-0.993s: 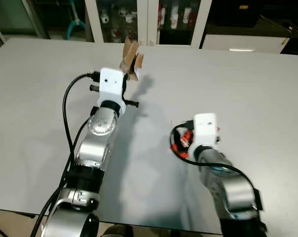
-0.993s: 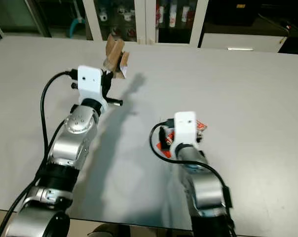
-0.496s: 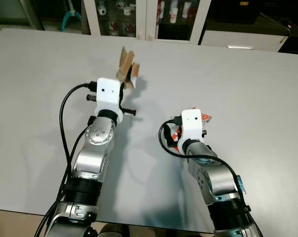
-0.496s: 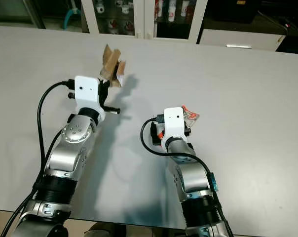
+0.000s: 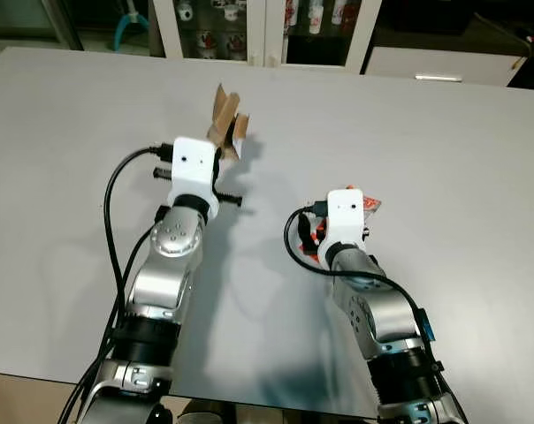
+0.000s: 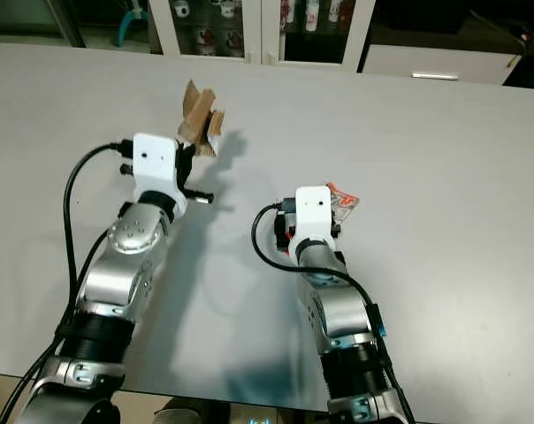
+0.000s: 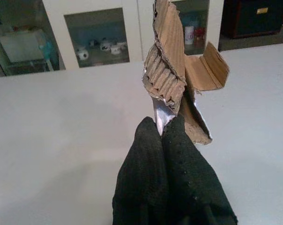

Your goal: Picking trash to rubbish bin

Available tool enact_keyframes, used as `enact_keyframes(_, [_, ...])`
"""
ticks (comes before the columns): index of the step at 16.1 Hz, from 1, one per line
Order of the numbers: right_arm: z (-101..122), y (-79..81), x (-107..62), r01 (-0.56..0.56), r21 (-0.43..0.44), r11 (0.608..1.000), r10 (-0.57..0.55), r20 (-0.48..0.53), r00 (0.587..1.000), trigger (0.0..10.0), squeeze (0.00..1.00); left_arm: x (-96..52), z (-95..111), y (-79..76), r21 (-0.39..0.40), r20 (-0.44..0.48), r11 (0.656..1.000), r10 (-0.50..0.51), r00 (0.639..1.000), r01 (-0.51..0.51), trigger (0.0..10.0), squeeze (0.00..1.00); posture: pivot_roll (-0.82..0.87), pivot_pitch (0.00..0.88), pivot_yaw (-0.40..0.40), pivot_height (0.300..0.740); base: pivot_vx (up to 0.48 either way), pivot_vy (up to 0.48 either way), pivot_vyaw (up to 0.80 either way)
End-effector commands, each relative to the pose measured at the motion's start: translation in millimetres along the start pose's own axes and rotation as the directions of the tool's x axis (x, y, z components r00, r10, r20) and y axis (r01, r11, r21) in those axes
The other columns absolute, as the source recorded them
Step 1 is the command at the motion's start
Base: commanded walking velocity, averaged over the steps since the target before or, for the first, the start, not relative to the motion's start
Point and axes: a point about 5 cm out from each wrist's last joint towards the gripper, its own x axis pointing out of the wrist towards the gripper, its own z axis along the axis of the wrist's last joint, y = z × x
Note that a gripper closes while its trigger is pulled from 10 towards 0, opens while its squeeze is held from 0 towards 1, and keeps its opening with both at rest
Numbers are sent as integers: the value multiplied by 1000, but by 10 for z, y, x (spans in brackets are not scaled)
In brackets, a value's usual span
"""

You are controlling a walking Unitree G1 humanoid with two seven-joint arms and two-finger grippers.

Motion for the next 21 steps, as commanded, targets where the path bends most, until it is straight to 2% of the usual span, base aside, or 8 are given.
enact_keyframes(1, [-328, -158, 8, 95, -16, 995, -96, -152, 984, 0, 0, 24, 67, -19, 14, 14, 1000, -19, 1000, 19, 10000, 0, -51, 184, 21, 740, 0, 0, 0])
enact_keyframes(7, [-303, -150, 48, 136, 9, 991, -133, -152, 979, 0, 0, 63, 90, 23, 29, 13, 999, -30, 999, 29, 10000, 0, -38, 161, 43, 740, 0, 0, 0])
enact_keyframes(21, [-221, -126, 130, 143, 44, 989, -137, -119, 983, 0, 0, 141, 120, 20, 41, 18, 998, -55, 998, 54, 10000, 0, -28, 103, 77, 740, 0, 0, 0])
